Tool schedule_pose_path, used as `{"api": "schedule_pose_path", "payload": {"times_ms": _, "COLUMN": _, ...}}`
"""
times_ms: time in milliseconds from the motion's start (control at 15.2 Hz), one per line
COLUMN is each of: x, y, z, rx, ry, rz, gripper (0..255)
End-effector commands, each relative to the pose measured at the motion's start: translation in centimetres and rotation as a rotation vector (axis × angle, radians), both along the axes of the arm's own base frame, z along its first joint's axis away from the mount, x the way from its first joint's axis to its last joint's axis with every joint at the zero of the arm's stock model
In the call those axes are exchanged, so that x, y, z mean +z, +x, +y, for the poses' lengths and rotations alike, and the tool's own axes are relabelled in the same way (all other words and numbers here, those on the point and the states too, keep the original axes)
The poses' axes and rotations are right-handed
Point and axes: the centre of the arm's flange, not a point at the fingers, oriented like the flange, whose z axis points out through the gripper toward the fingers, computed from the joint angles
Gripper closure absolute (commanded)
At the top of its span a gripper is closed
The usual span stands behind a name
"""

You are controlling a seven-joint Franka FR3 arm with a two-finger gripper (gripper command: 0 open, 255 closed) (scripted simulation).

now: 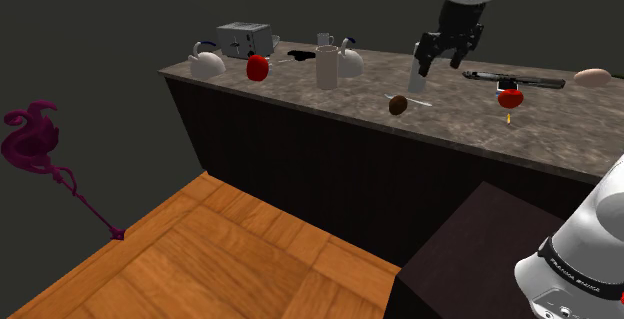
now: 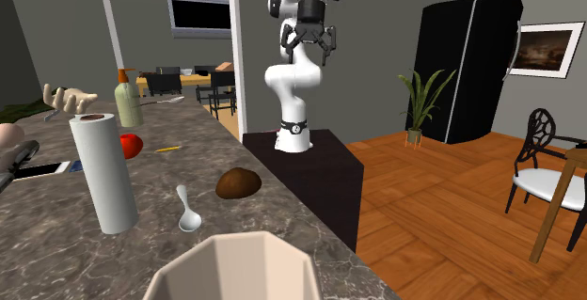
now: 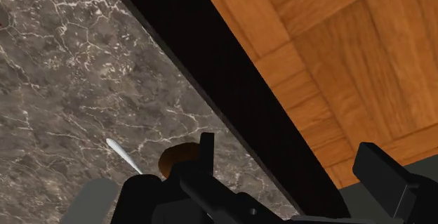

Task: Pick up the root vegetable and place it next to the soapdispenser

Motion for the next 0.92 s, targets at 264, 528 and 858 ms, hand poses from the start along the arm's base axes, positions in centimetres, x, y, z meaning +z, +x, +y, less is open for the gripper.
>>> {"api": "schedule_pose_path", "payload": {"times_ms": 264, "x": -5.2, "y": 6.1, "z": -1.2, "rx": -0.192, "ry": -0.017, "rz": -0.015, "gripper": 0}}
{"api": "schedule_pose_path", "payload": {"times_ms": 528, "x": -8.6, "y": 9.9, "z": -2.9, "rx": -0.318, "ry": -0.029, "rz": -0.024, "gripper": 0}}
{"api": "schedule_pose_path", "payload": {"times_ms": 858, "x": -12.6, "y": 14.3, "z": -5.6, "rx": -0.476, "ry": -0.043, "rz": -0.034, "gripper": 0}}
